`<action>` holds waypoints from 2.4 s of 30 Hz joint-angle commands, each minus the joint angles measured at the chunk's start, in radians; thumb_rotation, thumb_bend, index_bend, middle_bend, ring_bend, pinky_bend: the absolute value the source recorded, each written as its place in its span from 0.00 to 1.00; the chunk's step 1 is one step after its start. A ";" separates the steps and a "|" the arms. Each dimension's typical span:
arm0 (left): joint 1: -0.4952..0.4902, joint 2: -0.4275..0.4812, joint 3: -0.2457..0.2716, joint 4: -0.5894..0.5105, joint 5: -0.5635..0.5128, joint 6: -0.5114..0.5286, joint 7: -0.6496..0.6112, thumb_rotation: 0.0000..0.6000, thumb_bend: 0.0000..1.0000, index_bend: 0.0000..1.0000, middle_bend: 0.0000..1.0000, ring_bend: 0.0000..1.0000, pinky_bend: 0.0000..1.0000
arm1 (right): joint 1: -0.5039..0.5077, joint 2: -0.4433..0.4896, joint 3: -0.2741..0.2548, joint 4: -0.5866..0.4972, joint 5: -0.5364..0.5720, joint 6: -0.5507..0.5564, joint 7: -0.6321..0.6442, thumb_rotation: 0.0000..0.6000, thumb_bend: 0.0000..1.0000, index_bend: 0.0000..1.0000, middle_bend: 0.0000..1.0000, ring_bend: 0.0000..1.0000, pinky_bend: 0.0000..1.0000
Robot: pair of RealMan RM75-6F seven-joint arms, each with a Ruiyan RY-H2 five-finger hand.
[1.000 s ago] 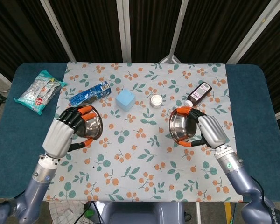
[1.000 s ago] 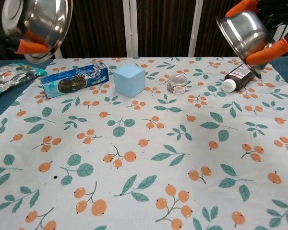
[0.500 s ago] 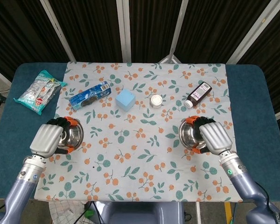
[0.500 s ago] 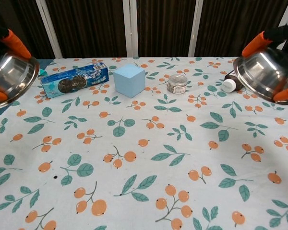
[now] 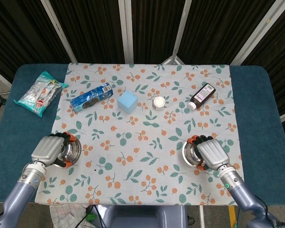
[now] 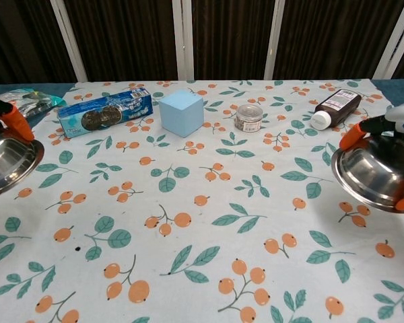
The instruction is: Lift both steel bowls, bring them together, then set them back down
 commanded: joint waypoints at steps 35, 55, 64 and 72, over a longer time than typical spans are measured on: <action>-0.064 -0.214 0.027 0.214 0.078 -0.150 -0.146 1.00 0.00 0.14 0.02 0.00 0.13 | -0.021 -0.180 -0.033 0.130 -0.020 0.012 0.011 1.00 0.03 0.24 0.00 0.07 0.11; -0.015 -0.098 0.015 0.097 0.251 -0.112 -0.308 1.00 0.00 0.10 0.00 0.00 0.12 | -0.025 -0.190 -0.019 0.092 0.021 0.022 -0.013 1.00 0.00 0.02 0.00 0.02 0.00; 0.178 0.068 0.131 -0.017 0.547 0.158 -0.246 1.00 0.00 0.10 0.00 0.00 0.12 | -0.095 -0.131 0.002 0.041 -0.095 0.161 0.125 1.00 0.00 0.13 0.00 0.05 0.00; 0.396 0.115 0.206 0.042 0.674 0.449 -0.241 1.00 0.00 0.10 0.00 0.00 0.10 | -0.190 -0.003 -0.009 -0.027 -0.122 0.312 0.085 1.00 0.00 0.14 0.00 0.06 0.00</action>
